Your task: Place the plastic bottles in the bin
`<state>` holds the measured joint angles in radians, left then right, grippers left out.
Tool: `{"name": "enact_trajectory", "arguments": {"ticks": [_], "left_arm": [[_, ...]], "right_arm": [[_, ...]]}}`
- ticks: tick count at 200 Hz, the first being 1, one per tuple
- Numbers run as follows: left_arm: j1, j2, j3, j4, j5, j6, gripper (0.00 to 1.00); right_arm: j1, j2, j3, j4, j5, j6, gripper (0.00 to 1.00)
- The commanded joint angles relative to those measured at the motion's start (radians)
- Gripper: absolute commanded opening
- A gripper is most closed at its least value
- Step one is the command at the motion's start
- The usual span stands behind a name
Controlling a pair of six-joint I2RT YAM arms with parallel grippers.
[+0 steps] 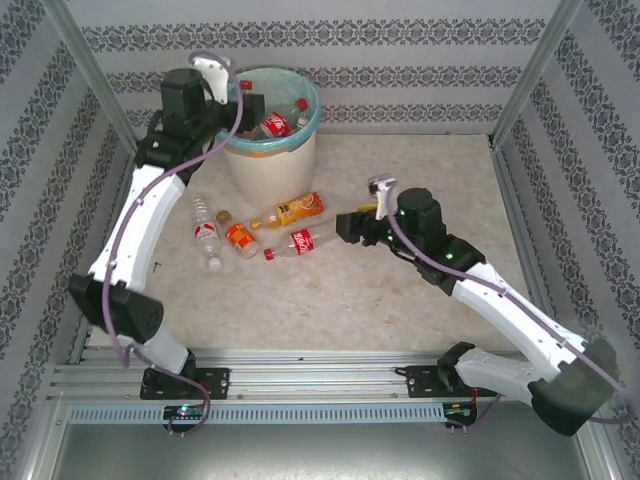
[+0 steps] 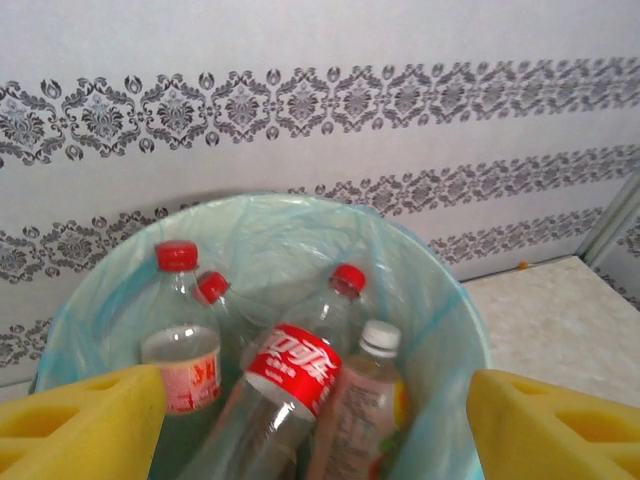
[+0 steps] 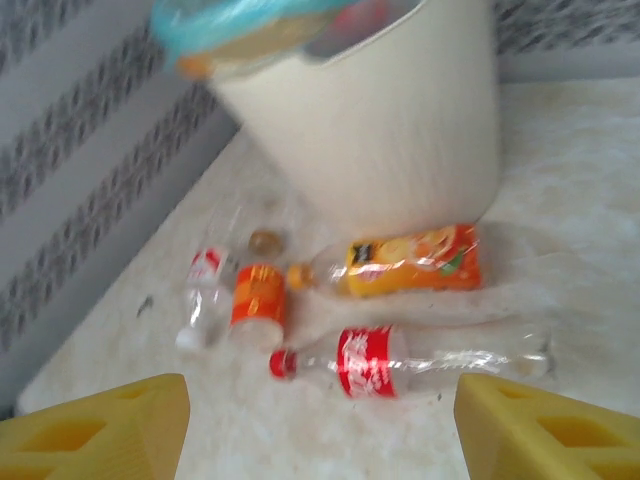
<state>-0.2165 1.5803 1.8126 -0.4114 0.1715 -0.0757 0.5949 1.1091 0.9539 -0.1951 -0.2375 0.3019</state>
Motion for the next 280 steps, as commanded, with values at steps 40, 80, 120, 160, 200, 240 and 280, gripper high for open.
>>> {"name": "enact_trajectory", "arguments": {"ticks": [40, 80, 120, 160, 200, 240, 280], "left_arm": [[-0.029, -0.420, -0.486, 0.001, -0.039, -0.096, 0.79], [-0.030, -0.677, -0.758, -0.102, -0.014, -0.048, 0.81], [-0.029, -0.852, -0.949, -0.122, 0.004, -0.041, 0.83], [-0.029, -0.936, -1.073, -0.096, -0.025, -0.043, 0.84], [-0.030, -0.968, -1.107, -0.098, -0.056, -0.049, 0.86], [-0.028, -0.988, -1.118, -0.099, -0.086, -0.041, 0.87], [-0.028, -0.981, -1.122, -0.092, -0.079, -0.045, 0.88]], "right_arm": [[0.019, 0.268, 0.147, -0.177, -0.162, -0.727, 0.75], [0.014, 0.456, 0.223, -0.174, -0.212, -1.017, 0.77], [0.030, 0.613, 0.303, -0.151, -0.187, -1.132, 0.77], [0.036, 0.729, 0.370, -0.155, -0.161, -1.219, 0.76], [0.032, 0.829, 0.428, -0.203, -0.121, -1.290, 0.77], [0.034, 0.911, 0.465, -0.229, -0.077, -1.313, 0.77], [0.038, 0.965, 0.497, -0.270, -0.043, -1.337, 0.76]]}}
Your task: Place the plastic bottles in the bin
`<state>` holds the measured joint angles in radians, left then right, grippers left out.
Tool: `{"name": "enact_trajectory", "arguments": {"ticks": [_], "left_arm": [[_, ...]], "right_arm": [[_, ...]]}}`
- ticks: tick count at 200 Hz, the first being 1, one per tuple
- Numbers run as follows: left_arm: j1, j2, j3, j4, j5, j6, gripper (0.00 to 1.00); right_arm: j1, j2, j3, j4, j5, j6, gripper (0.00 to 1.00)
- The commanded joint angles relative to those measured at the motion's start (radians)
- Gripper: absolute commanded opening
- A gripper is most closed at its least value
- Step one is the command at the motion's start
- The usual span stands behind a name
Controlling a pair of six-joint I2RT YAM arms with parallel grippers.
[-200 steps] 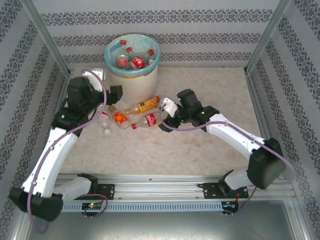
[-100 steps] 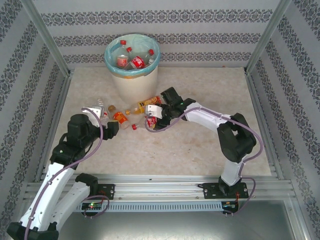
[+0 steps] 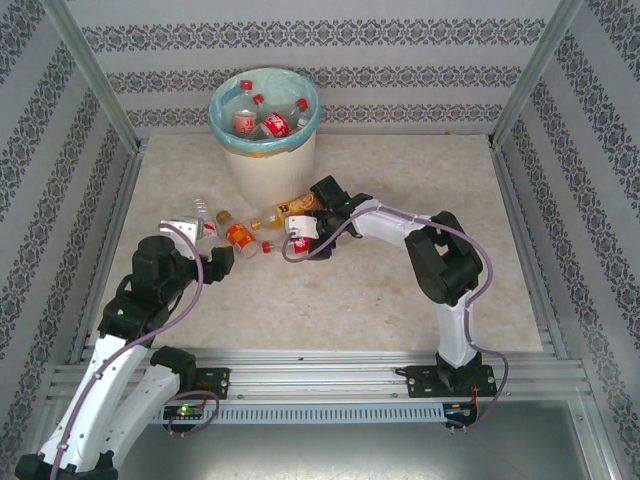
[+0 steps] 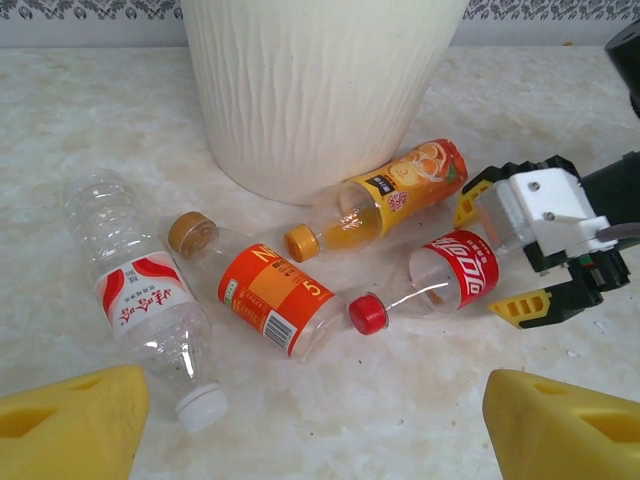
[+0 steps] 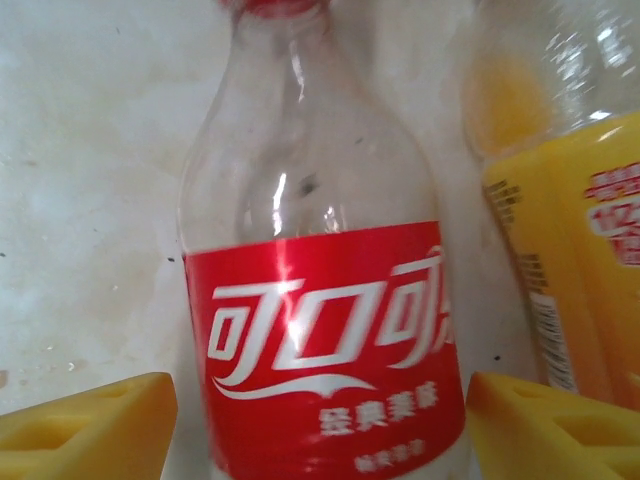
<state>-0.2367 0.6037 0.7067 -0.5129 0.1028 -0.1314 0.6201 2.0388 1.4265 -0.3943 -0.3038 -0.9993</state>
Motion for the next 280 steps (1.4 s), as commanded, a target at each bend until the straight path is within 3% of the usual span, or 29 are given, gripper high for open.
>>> {"name": "enact_trajectory", "arguments": {"ticks": [1, 33, 62, 88, 115, 150, 197, 252, 280], "left_arm": [[-0.008, -0.004, -0.015, 0.010, -0.011, 0.010, 0.88], [-0.008, 0.001, -0.015, 0.009, -0.012, 0.012, 0.88], [-0.008, -0.003, -0.007, 0.008, -0.020, 0.009, 0.88], [-0.007, -0.010, 0.016, 0.013, -0.023, 0.007, 0.88], [-0.008, -0.004, 0.061, 0.033, 0.017, 0.002, 0.88], [-0.008, 0.018, 0.127, 0.122, 0.167, -0.051, 0.88], [-0.009, 0.056, 0.161, 0.358, 0.395, -0.194, 0.85], [-0.008, 0.121, 0.151, 0.601, 0.590, -0.364, 0.82], [-0.009, 0.147, 0.120, 0.778, 0.658, -0.495, 0.79]], "right_arm": [[0.013, 0.035, 0.024, -0.072, 0.024, -0.036, 0.76], [0.012, 0.035, 0.013, -0.072, 0.034, -0.029, 0.73], [0.008, 0.000, -0.009, -0.069, 0.025, -0.001, 0.63], [0.007, -0.097, -0.068, -0.043, -0.011, 0.055, 0.52], [0.015, -0.255, -0.170, -0.001, -0.068, 0.141, 0.48], [0.030, -0.474, -0.314, 0.068, -0.101, 0.314, 0.46], [0.037, -0.705, -0.419, 0.249, -0.213, 0.651, 0.45], [0.061, -0.800, -0.382, 0.346, -0.340, 0.826, 0.44], [0.100, -0.796, -0.363, 0.369, -0.329, 0.870, 0.45]]}}
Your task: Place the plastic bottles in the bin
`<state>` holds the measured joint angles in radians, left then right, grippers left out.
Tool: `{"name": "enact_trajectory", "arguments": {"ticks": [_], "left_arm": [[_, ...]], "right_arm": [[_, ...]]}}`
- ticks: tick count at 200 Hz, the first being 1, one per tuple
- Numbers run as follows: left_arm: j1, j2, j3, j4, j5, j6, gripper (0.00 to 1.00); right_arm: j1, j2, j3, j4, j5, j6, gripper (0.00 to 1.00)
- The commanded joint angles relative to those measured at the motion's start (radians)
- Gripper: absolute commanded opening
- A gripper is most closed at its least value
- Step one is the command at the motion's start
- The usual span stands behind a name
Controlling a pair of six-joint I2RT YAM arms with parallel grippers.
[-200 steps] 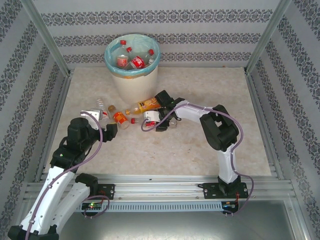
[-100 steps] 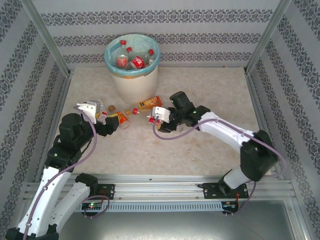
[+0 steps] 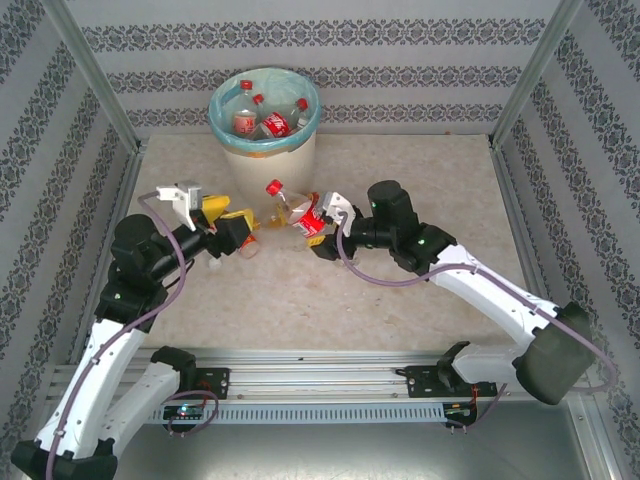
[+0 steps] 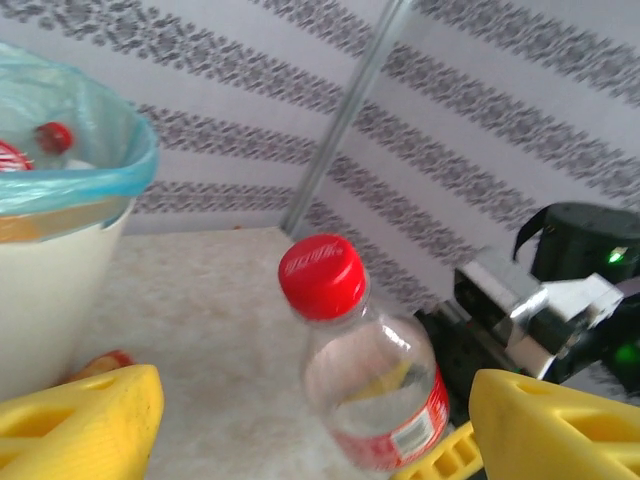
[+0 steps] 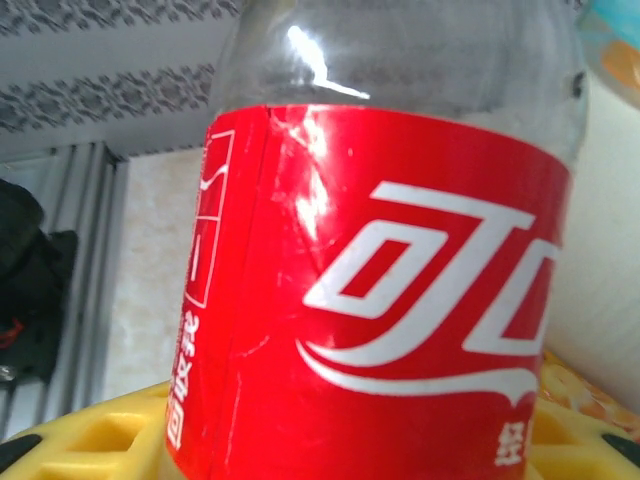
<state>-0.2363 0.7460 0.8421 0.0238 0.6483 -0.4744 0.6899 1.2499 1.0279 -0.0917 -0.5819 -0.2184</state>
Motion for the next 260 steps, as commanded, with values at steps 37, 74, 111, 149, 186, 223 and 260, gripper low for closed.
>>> {"name": "enact_trajectory", "arguments": {"ticks": [37, 74, 111, 149, 186, 223, 260], "left_arm": [[-0.009, 0.014, -0.024, 0.298, 0.129, -0.207, 0.76], [-0.009, -0.001, -0.037, 0.275, 0.112, -0.199, 0.78], [-0.009, -0.021, -0.057, 0.254, 0.077, -0.197, 0.77], [-0.009, -0.035, -0.076, 0.270, 0.083, -0.223, 0.71], [-0.009, -0.049, -0.064, 0.256, 0.102, -0.226, 0.62], [-0.009, -0.077, -0.059, 0.221, 0.088, -0.209, 0.41], [-0.008, -0.090, -0.059, 0.211, 0.064, -0.216, 0.29]], "right_arm": [[0.070, 0.030, 0.070, 0.083, -0.051, 0.163, 0.43], [0.108, 0.045, 0.064, 0.150, -0.063, 0.193, 0.43], [0.138, 0.043, 0.045, 0.238, -0.070, 0.246, 0.41], [0.177, 0.060, 0.047, 0.248, -0.100, 0.245, 0.41], [0.201, 0.083, 0.056, 0.241, -0.155, 0.240, 0.41], [0.212, 0.086, 0.055, 0.233, -0.152, 0.228, 0.42], [0.218, 0.068, 0.049, 0.237, -0.083, 0.229, 0.52]]}}
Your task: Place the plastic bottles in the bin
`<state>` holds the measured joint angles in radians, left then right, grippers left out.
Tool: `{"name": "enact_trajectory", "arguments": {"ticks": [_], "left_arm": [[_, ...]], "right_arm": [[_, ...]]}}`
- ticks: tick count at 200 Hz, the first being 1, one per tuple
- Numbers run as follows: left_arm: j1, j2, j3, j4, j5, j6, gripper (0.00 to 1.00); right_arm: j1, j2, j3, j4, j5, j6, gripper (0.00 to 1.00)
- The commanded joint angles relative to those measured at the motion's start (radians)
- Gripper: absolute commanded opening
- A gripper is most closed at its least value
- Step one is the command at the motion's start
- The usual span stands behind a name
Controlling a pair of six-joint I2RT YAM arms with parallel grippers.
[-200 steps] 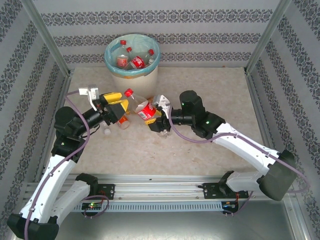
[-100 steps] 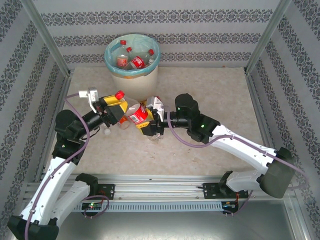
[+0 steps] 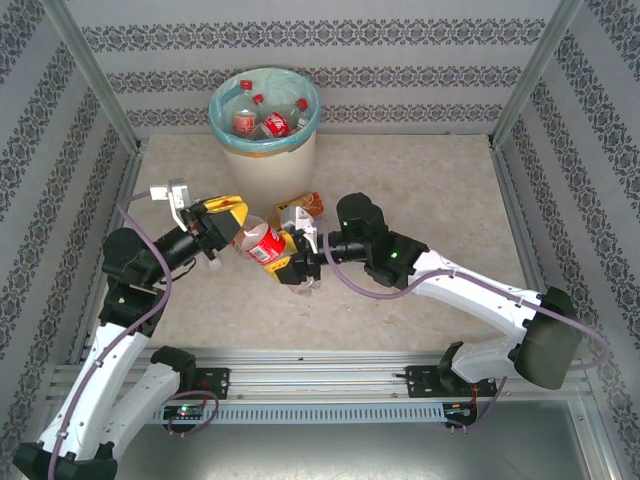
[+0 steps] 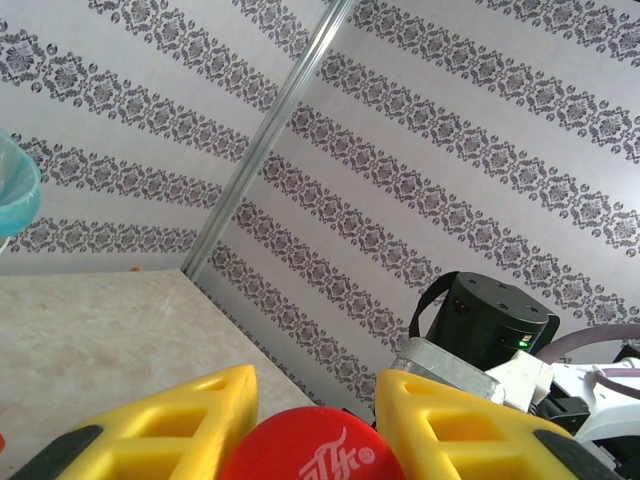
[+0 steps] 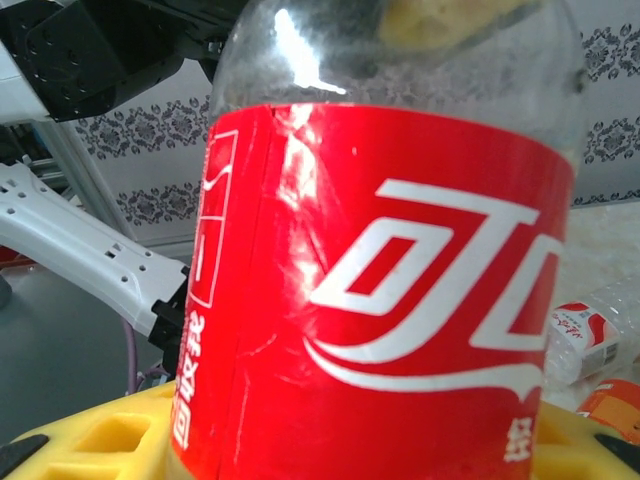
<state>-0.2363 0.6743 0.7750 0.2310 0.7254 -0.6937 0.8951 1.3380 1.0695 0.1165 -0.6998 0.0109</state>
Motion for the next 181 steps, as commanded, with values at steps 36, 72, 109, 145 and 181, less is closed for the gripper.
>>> {"name": "enact_trajectory", "arguments": {"ticks": [36, 72, 109, 145, 181], "left_arm": [[-0.008, -0.015, 0.052, -0.028, -0.120, 0.027, 0.04], [-0.009, 0.060, 0.184, -0.100, -0.309, 0.122, 0.00], [-0.008, 0.236, 0.377, -0.100, -0.448, 0.223, 0.00], [-0.008, 0.495, 0.673, -0.147, -0.573, 0.403, 0.00], [-0.009, 0.751, 0.966, -0.240, -0.707, 0.575, 0.00]], "right_arm": [[0.016, -0.075, -0.010, 0.029, 0.177, -0.005, 0.67], [0.017, -0.182, -0.028, 0.000, 0.321, -0.051, 0.75], [0.016, -0.316, -0.087, -0.023, 0.476, -0.118, 0.79], [0.016, -0.385, -0.115, -0.040, 0.581, -0.168, 0.82], [0.016, -0.394, -0.017, -0.195, 0.599, -0.140, 0.80]]}}
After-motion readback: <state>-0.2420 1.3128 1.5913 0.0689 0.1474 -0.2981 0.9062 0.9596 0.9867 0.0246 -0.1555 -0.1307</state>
